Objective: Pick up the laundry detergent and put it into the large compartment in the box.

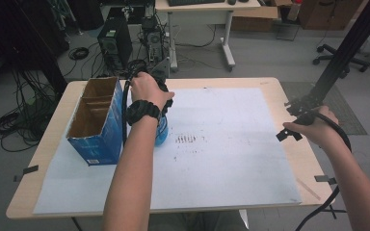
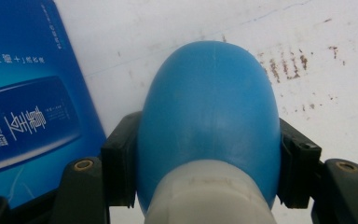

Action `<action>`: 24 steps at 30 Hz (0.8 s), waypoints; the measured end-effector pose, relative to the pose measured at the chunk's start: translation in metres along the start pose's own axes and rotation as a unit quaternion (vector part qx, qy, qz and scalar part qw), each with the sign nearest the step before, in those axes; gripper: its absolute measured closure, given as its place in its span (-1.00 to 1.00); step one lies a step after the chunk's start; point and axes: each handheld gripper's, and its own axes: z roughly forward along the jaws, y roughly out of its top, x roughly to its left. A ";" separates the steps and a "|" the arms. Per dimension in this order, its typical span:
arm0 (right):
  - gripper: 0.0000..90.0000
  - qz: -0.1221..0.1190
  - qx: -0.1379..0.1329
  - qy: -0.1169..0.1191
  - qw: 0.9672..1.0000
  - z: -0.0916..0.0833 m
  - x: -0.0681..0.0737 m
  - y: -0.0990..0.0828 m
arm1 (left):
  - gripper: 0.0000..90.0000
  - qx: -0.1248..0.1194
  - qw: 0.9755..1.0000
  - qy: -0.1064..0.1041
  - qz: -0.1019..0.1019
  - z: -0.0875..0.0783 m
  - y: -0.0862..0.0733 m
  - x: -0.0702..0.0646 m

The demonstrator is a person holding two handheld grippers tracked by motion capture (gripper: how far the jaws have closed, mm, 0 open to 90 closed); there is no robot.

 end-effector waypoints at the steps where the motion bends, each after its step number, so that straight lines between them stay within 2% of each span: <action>1: -0.64 0.001 -0.001 0.000 1.000 -0.001 0.000 0.000 | -0.17 0.000 1.000 0.000 0.000 0.000 0.000 0.000; 24: -0.64 0.000 -0.007 0.004 1.000 -0.009 0.002 0.001 | -0.17 -0.001 1.000 0.002 0.007 -0.046 0.000 -0.001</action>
